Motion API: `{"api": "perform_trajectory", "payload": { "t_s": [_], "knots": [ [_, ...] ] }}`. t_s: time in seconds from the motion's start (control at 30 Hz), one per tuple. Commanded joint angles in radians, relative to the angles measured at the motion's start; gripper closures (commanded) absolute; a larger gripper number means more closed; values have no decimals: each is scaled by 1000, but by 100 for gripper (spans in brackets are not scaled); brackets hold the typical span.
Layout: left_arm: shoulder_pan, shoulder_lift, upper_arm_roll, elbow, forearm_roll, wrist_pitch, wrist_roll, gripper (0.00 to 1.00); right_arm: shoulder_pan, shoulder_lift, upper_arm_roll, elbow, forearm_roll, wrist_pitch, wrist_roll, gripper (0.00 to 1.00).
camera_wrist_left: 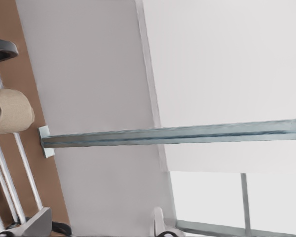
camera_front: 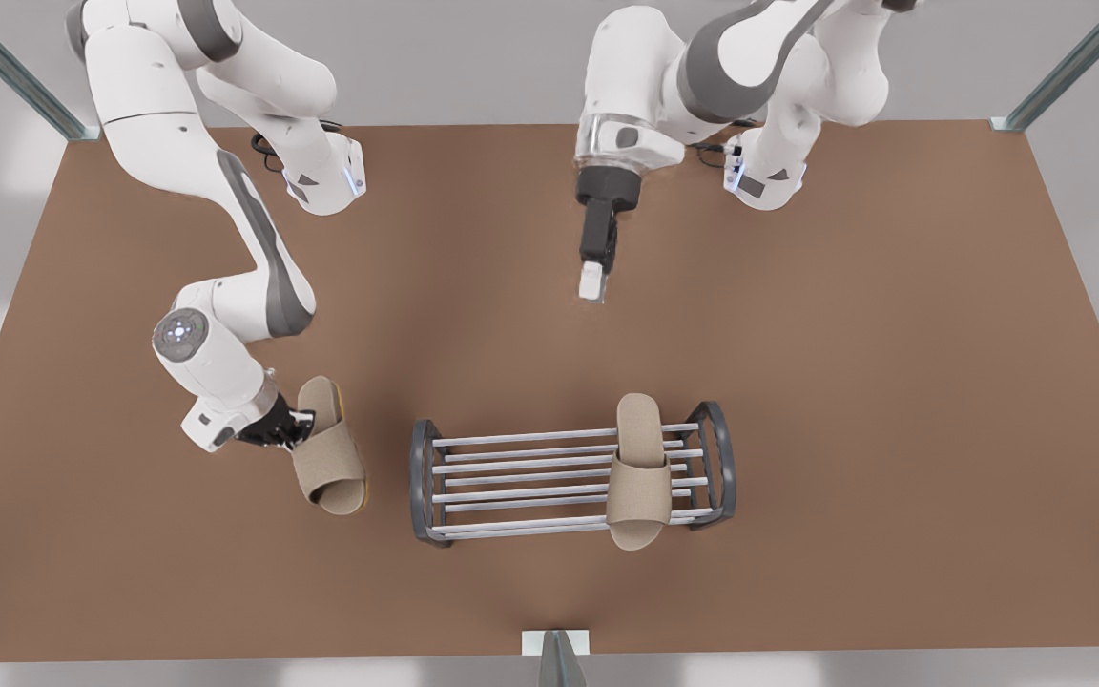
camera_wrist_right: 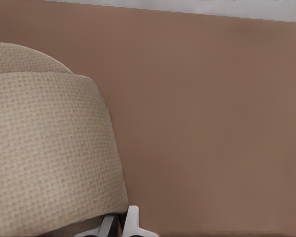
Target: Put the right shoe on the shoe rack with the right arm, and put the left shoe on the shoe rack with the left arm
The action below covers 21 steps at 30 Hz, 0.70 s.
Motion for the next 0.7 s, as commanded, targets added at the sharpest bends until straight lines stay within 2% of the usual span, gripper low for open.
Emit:
{"api": "perform_trajectory", "payload": {
  "t_s": [0.0,0.03,0.07,0.13,0.17,0.23,0.27,0.3,0.33,0.4,0.53,0.57,0.6,0.67],
  "knots": [
    [241,-8,243,199,-1031,-975,1977,0,0,-16,1,53,21,-223,18,79],
    [243,-8,409,233,-1018,-1127,2398,0,2,-18,1,93,32,-287,18,79],
    [243,17,488,232,-922,-1152,2692,0,7,-16,1,159,34,-378,19,79],
    [224,166,480,230,-819,-1091,2817,0,13,-15,0,274,80,-507,18,79],
    [226,167,459,201,-819,-1000,2819,0,14,-15,1,304,83,-518,22,79],
    [365,129,265,124,-816,-871,2820,0,20,-12,11,378,117,-559,79,79],
    [423,109,178,84,-776,-828,2820,0,46,-10,14,409,120,-570,117,79],
    [486,52,48,-31,-659,-741,2808,0,62,-7,15,421,120,-571,156,79],
    [592,18,-57,-60,-661,-725,2810,0,82,-4,14,453,121,-571,182,79],
    [620,-41,-81,-68,-662,-738,2817,0,120,1,14,481,133,-584,245,79],
    [629,-58,-74,-58,-669,-781,2850,0,227,136,3,705,123,-679,415,79],
    [655,-51,-72,-58,-672,-771,2846,0,263,171,-25,768,123,-705,452,79],
    [671,-43,-71,-60,-698,-735,2842,0,349,205,-106,835,126,-729,476,79],
    [672,-37,-71,-63,-698,-718,2837,0,411,266,-140,915,126,-742,565,79]
  ]
}}
